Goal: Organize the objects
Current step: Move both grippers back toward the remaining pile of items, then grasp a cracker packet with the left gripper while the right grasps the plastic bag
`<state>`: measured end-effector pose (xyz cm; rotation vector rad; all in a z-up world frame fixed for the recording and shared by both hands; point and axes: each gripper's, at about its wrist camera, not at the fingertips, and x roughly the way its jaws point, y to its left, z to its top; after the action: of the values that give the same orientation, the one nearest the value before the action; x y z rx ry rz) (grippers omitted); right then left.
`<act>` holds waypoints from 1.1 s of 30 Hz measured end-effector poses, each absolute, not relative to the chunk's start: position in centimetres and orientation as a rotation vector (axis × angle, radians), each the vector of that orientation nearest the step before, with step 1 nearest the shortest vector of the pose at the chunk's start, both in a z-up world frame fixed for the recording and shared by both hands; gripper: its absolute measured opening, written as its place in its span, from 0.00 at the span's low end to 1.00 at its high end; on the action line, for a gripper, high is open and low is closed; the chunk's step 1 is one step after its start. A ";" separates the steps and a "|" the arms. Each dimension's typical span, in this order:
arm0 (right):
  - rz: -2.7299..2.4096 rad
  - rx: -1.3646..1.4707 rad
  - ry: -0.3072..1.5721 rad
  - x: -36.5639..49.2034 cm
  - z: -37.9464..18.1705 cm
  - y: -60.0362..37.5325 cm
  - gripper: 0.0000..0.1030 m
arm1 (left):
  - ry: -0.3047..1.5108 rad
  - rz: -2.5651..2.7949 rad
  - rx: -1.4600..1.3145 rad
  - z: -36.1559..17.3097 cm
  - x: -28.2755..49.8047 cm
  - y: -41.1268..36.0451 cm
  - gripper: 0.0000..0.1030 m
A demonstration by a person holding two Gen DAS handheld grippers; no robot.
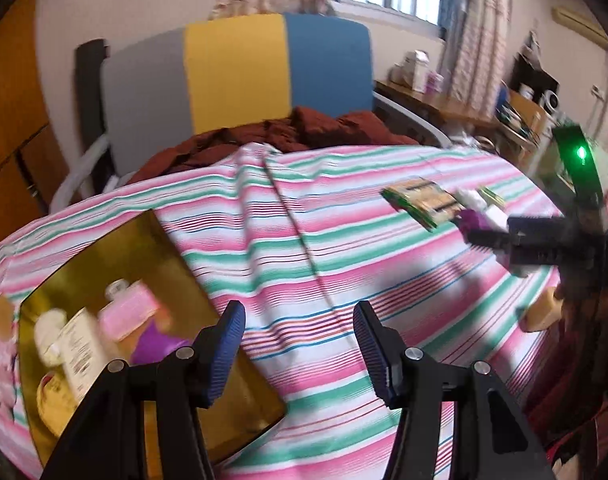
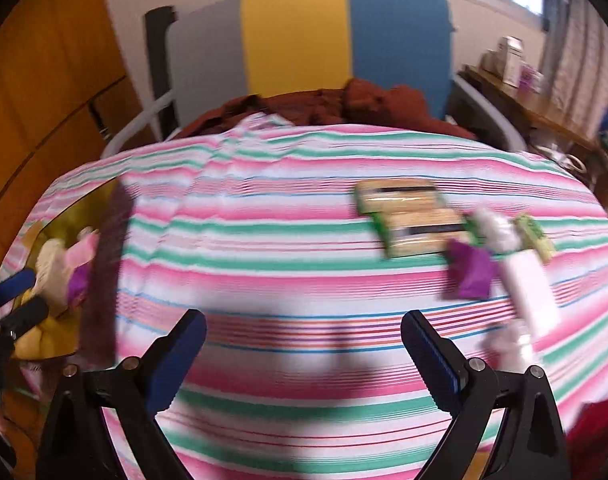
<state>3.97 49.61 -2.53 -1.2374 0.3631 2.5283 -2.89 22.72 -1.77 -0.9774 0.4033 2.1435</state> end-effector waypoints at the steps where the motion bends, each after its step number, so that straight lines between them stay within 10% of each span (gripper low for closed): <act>1: 2.503 -1.229 0.372 4.3 -2.4 50.9 0.97 | 0.415 2.133 -0.978 -1.9 -2.9 23.4 0.55; 17: 2.091 -0.904 0.844 11.8 -3.3 67.9 1.00 | 0.560 1.827 -0.931 -3.9 -6.1 38.1 0.56; 33: 2.132 -0.922 0.913 11.6 -4.1 67.7 1.00 | 0.702 1.484 -0.932 -8.7 -10.2 52.2 0.62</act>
<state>11.61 67.65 -4.08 -0.9219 0.9126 2.1318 -10.22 52.19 -8.74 -0.9323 0.7017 1.4838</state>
